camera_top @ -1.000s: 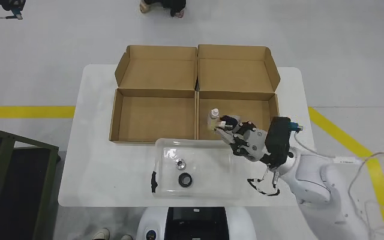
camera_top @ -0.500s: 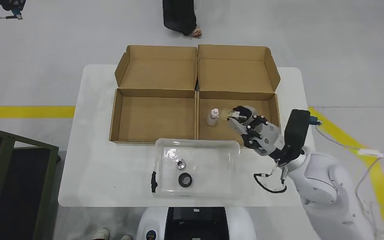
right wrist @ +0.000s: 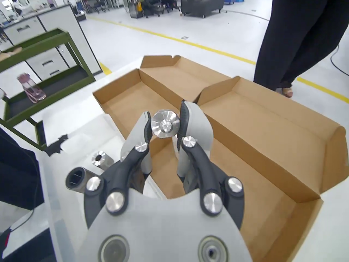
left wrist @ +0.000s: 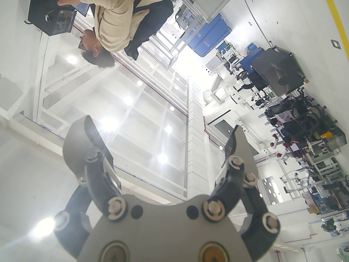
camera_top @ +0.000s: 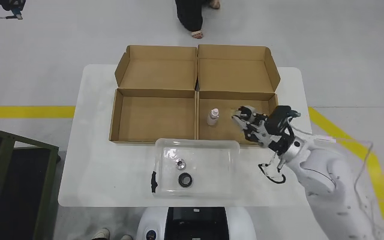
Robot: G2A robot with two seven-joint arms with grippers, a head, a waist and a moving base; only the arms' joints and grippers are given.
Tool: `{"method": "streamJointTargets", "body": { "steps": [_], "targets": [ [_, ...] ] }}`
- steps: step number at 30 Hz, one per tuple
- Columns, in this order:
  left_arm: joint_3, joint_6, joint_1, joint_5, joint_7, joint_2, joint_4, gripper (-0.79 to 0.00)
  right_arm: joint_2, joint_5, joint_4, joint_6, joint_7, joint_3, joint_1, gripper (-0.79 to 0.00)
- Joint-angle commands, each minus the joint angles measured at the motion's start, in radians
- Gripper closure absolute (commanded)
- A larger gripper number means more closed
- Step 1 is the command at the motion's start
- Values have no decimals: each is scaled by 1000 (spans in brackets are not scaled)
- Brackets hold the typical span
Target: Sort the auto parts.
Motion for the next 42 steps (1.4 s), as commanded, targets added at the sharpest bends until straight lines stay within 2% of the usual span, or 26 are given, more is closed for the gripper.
{"method": "streamJointTargets", "body": {
  "steps": [1, 8, 14, 21, 32, 37, 42],
  "targets": [
    [0, 0, 0, 0, 0, 0, 0, -785, 1, -34, 24, -4, 30, -5, 17, 0],
    [0, 0, 0, 0, 0, 0, 0, -785, 3, -170, 109, -29, 143, -61, 109, 0],
    [0, 0, 0, 0, 0, 0, 0, -785, -4, -250, 194, -36, 194, -136, 202, 0],
    [0, 0, 0, 0, 0, 0, 0, -785, -17, -300, 296, -29, 233, -221, 291, 0],
    [0, 0, 0, 0, 0, 0, 0, -785, -34, -334, 407, -35, 260, -314, 361, -3],
    [0, 0, 0, 0, 0, 0, 0, -785, -39, -350, 430, -38, 269, -336, 378, -157],
    [0, 0, 0, 0, 0, 0, 0, -785, -44, -352, 451, -35, 271, -352, 390, -163]
  ]
}}
